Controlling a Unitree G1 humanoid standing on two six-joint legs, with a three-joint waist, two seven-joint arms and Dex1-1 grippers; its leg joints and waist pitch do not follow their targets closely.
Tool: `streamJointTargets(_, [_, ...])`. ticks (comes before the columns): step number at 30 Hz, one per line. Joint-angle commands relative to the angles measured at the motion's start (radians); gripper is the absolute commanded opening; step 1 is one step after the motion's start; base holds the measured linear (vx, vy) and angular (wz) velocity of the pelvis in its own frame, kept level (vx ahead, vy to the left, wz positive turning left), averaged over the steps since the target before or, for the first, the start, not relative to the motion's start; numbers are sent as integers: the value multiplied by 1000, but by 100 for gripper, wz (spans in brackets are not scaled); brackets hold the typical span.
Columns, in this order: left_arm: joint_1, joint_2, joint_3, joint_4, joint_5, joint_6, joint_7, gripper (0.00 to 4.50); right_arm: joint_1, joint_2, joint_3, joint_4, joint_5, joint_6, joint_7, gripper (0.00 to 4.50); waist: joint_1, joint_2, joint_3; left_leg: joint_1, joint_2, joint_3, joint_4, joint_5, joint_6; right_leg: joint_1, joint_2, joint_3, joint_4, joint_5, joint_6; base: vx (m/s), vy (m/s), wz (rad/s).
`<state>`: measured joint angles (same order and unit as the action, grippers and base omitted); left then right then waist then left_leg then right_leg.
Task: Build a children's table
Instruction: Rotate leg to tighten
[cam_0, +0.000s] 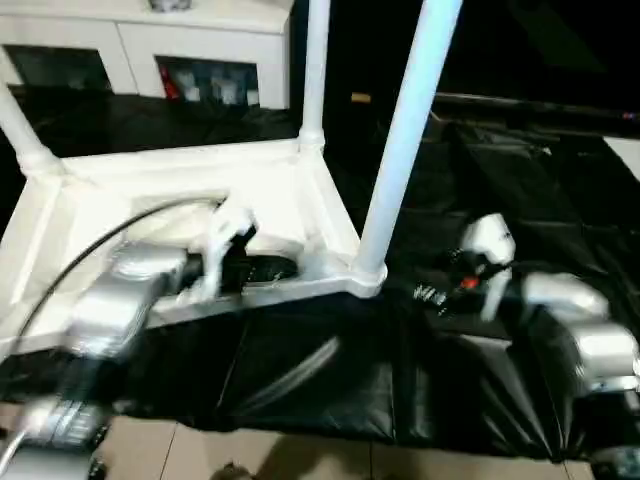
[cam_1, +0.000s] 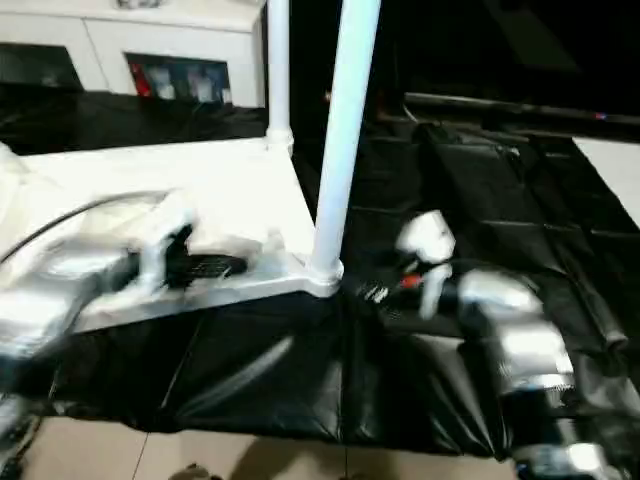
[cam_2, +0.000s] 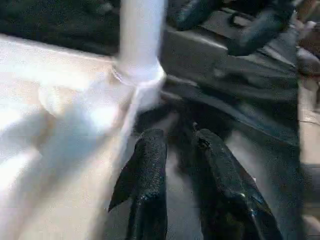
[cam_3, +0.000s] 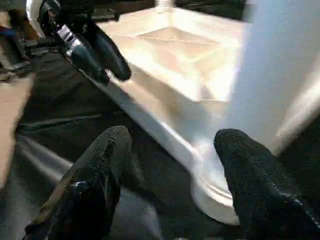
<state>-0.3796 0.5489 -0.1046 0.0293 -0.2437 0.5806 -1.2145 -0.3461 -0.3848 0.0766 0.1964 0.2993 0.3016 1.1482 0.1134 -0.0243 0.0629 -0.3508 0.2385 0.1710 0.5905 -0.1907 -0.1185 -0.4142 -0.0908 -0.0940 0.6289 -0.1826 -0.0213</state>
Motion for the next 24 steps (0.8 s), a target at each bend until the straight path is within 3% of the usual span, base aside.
streamJointTargets(1, [15, 23, -4, -53, -17, 51, -11, 101, -14, 6, 25, -17, 11, 26, 15, 310, 3, 5, -62, -1, -4, 7, -78, -219, 28, 55, -43, 47, -82, -286, -184, 0, 0, 0])
streamJointTargets(2, [34, 47, -9, -75, -8, 70, -14, 101, -26, 29, 44, -11, 6, 29, 12, 310, 2, -8, -62, 0, -5, 9, -77, -217, 28, 54, -43, 47, -85, -296, -175, 0, 0, 0])
streamJointTargets(5, [67, 85, -10, -122, 2, 122, 12, 101, -54, 79, 77, 13, 0, 30, 2, 310, 2, 2, -60, 0, -3, 5, -82, -227, 14, 50, -46, 48, -83, -318, -164, 0, 0, 0])
streamJointTargets(6, [98, 111, -22, -137, 41, 144, 58, 101, -98, 152, 109, 94, -51, -22, -61, 310, 1, -3, -62, 2, -2, 5, -81, -227, 8, 48, -48, 48, -81, -321, -162, 0, 0, 0])
streamJointTargets(8, [108, 118, -28, -139, 55, 152, 74, 101, -115, 178, 118, 127, -72, -42, -92, 310, -4, 1, -58, -3, -5, 2, -85, -234, -7, 50, -48, 48, -84, -353, -152, 0, 0, 0])
streamJointTargets(9, [116, 126, -35, -141, 68, 153, 89, 101, -133, 203, 124, 163, -91, -60, -130, 310, -2, 1, -59, 3, -4, 4, -86, -238, -10, 47, -49, 49, -88, -359, -147, 0, 0, 0])
streamJointTargets(10, [126, 132, -37, -138, 97, 157, 133, 101, -196, 275, 95, 281, -117, -103, -271, 310, -2, 3, -60, 8, -5, 5, -85, -239, -17, 45, -48, 51, -87, -339, -152, 0, 0, 0])
streamJointTargets(11, [127, 133, -36, -137, 100, 157, 138, 101, -204, 284, 90, 295, -120, -108, -289, 310, -3, 6, -62, 7, -3, 4, -84, -234, -24, 41, -51, 54, -81, -319, -162, 0, 0, 0])
streamJointTargets(12, [128, 135, -34, -133, 112, 163, 164, 101, -247, 330, 58, 373, -121, -129, -381, 310, -7, 5, -64, 5, -7, 4, -86, -226, -40, 46, -47, 52, -77, -296, -171, 0, 0, 0])
streamJointTargets(14, [131, 147, -42, -136, 122, 161, 174, 101, -276, 362, 23, 426, -100, -138, -433, 310, -4, 10, -64, 15, -6, 7, -84, -233, -39, 39, -44, 54, -77, -257, -178, 0, 0, 0])
streamJointTargets(16, [143, 163, -47, -144, 130, 160, 185, 101, -319, 413, -32, 516, -80, -162, -554, 310, -4, 15, -67, 11, -7, 5, -85, -229, -46, 45, -41, 53, -68, -209, -182, 0, 0, 0])
streamJointTargets(23, [159, 149, -38, -153, 146, 143, 242, 101, -378, 470, -116, 695, -84, -270, -793, 310, -6, 14, -72, 8, -11, 7, -82, -189, -61, 51, -40, 52, -57, -119, -195, 0, 0, 0])
streamJointTargets(24, [159, 142, -31, -142, 154, 123, 262, 101, -394, 473, -156, 732, -66, -297, -856, 310, -6, 14, -71, 9, -12, 8, -82, -200, -59, 50, -39, 52, -58, -125, -191, 0, 0, 0])
